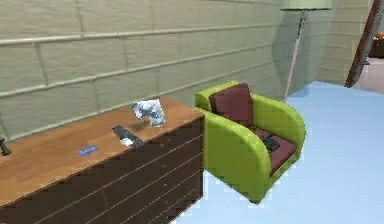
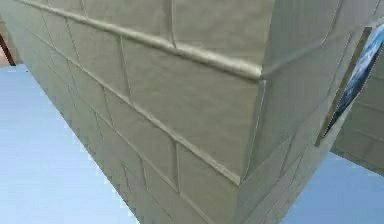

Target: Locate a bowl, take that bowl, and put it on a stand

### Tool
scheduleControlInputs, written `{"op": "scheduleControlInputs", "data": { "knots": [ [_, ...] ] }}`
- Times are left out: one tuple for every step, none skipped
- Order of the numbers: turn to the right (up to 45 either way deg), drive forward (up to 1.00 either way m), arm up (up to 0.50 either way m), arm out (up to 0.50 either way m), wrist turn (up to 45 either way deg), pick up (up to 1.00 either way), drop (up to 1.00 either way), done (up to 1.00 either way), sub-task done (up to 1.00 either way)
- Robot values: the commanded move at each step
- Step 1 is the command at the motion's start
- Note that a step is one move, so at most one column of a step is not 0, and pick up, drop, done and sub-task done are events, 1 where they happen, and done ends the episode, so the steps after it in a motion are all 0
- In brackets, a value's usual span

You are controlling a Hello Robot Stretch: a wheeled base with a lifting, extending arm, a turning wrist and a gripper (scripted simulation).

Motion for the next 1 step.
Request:
{"op": "scheduleControlInputs", "data": {
  "knots": [
    [42.0, 0.00, 0.00, 0.00, 0.0, 0.00, 0.00, 0.00, 0.00]
  ]
}}
